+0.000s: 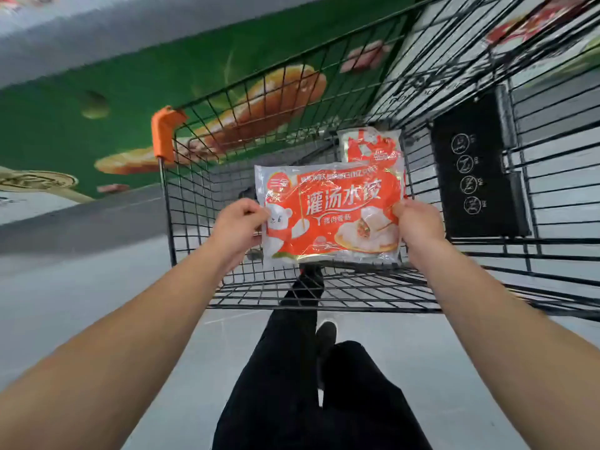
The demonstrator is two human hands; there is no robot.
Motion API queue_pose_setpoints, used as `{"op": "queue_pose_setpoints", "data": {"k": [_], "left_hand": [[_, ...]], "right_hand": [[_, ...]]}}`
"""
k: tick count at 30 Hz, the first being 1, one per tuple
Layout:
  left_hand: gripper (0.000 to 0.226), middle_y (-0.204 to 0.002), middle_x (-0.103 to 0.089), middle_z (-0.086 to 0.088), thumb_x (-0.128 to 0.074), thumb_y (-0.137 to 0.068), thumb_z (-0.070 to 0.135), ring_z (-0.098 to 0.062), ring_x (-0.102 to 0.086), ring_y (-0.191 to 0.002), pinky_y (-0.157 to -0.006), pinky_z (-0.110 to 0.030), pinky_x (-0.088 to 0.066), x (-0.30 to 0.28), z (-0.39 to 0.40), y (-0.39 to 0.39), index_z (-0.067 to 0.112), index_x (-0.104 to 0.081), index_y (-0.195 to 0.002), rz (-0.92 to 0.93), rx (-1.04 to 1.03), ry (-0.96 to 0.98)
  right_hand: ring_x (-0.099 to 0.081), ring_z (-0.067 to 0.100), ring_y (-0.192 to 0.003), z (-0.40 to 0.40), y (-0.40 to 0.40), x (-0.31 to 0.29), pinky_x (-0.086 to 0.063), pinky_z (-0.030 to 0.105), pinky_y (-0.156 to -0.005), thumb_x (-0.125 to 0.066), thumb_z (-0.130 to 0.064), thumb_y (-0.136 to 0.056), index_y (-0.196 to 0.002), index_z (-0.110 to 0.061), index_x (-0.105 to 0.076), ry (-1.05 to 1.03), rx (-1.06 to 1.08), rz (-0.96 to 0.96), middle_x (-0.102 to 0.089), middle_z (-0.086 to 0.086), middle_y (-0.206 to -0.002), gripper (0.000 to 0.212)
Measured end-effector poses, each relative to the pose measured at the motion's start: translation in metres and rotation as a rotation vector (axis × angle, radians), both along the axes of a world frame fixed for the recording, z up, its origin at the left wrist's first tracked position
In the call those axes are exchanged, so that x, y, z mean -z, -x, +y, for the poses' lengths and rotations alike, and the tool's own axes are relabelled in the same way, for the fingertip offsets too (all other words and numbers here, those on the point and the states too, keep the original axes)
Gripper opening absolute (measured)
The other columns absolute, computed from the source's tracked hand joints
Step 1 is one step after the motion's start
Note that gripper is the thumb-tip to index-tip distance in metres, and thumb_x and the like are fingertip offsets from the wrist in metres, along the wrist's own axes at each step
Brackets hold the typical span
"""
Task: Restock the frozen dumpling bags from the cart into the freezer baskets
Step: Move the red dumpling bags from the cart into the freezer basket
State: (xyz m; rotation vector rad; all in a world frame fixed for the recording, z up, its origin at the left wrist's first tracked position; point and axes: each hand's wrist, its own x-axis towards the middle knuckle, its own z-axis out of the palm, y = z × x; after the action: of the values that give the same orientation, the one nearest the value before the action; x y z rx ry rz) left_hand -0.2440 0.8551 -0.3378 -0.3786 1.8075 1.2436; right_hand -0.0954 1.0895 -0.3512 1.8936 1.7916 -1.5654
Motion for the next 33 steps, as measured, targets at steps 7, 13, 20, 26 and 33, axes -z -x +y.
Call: {"op": "queue_pose_setpoints", "data": {"k": [7, 13, 20, 26, 33], "left_hand": [[0.026, -0.071, -0.061, -0.007, -0.059, -0.097, 0.007, -0.019, -0.061, -0.065, -0.063, -0.034, -0.048, -0.083, -0.062, -0.052, 0.012, -0.051, -0.072, 0.143, -0.084, -0.109], [0.027, -0.061, -0.060, 0.001, -0.056, -0.097, 0.005, -0.012, -0.060, -0.053, -0.046, -0.021, -0.044, -0.169, -0.138, -0.079, 0.014, -0.053, -0.072, 0.349, -0.245, -0.170], [0.027, -0.077, -0.062, -0.007, -0.058, -0.096, 0.005, -0.022, -0.062, -0.071, -0.058, -0.032, -0.052, -0.237, -0.230, -0.070, 0.015, -0.058, -0.071, 0.526, -0.361, -0.138], [0.025, -0.087, -0.068, -0.018, -0.065, -0.089, 0.016, -0.035, -0.066, -0.084, -0.072, -0.052, -0.054, -0.261, -0.328, -0.038, 0.023, -0.065, -0.066, 0.598, -0.405, -0.114], [0.023, -0.069, -0.054, -0.006, -0.059, -0.096, 0.007, -0.020, -0.052, -0.064, -0.051, -0.028, -0.043, -0.270, -0.442, 0.029, 0.013, -0.055, -0.074, 0.636, -0.445, -0.137]], "right_hand": [[-0.067, 0.030, -0.092, -0.039, -0.035, -0.088, -0.054, 0.047, -0.088, -0.060, -0.012, -0.090, -0.066, -0.017, -0.063, -0.060, 0.007, 0.195, -0.070, 0.008, -0.087, 0.025], [-0.071, 0.030, -0.092, -0.106, -0.042, -0.181, -0.057, 0.051, -0.090, -0.063, -0.012, -0.085, -0.072, -0.013, -0.071, -0.001, 0.017, 0.401, -0.074, 0.005, -0.087, 0.016], [-0.071, 0.023, -0.081, -0.192, -0.011, -0.258, -0.060, 0.041, -0.078, -0.060, -0.012, -0.092, -0.082, -0.015, -0.071, -0.021, -0.108, 0.516, -0.075, 0.004, -0.090, 0.015], [-0.071, 0.028, -0.090, -0.274, 0.033, -0.286, -0.056, 0.052, -0.090, -0.061, -0.013, -0.087, -0.069, -0.017, -0.074, -0.060, -0.204, 0.577, -0.076, 0.002, -0.085, 0.022], [-0.068, 0.027, -0.095, -0.396, 0.100, -0.302, -0.054, 0.050, -0.095, -0.057, -0.010, -0.096, -0.077, -0.018, -0.068, -0.063, -0.228, 0.646, -0.072, 0.003, -0.090, 0.023]]}}
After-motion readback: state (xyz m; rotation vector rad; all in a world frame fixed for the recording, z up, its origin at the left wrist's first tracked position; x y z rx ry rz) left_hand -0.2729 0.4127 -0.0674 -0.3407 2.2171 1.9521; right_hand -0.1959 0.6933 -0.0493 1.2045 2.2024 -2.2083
